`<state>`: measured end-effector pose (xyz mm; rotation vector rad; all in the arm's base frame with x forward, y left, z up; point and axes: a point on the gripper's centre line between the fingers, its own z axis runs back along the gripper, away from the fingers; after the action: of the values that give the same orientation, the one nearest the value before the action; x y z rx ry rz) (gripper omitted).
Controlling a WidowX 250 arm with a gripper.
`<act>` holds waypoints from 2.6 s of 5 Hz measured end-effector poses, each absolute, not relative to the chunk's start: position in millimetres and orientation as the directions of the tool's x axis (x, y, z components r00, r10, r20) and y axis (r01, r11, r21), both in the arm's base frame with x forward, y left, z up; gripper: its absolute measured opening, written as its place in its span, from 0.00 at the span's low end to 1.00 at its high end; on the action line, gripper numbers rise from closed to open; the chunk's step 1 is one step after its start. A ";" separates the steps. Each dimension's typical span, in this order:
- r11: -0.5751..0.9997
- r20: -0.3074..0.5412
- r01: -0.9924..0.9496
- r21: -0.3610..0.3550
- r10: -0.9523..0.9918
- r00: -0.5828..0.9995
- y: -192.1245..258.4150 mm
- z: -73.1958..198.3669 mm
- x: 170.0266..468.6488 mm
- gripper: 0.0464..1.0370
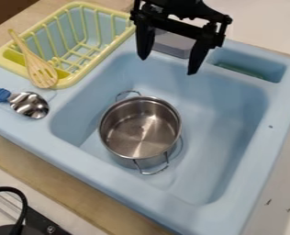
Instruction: Mueve la espatula a la olla de plata
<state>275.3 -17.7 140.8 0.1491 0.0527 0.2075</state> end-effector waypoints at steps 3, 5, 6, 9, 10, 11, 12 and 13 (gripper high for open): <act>0.951 -0.061 -0.254 0.178 0.268 0.962 3.8 128.9 249.6 0.96; 0.865 0.009 -0.469 0.178 0.475 0.880 45.1 161.8 227.8 0.96; 0.767 0.043 -0.600 0.227 0.608 0.793 76.2 171.1 221.4 0.96; 0.521 0.167 -0.849 0.093 0.832 0.529 164.5 171.3 203.2 0.96; 0.479 0.172 -0.877 0.045 0.861 0.479 179.2 169.4 203.4 0.96; 0.435 0.163 -0.901 0.007 0.888 0.430 189.4 162.5 218.6 0.96; 0.418 0.157 -0.908 -0.025 0.899 0.410 193.8 157.8 231.2 0.96; 0.423 0.186 -0.903 -0.068 0.895 0.405 200.3 152.0 237.7 0.96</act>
<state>237.7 200.3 152.0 0.0459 -0.2050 1.1351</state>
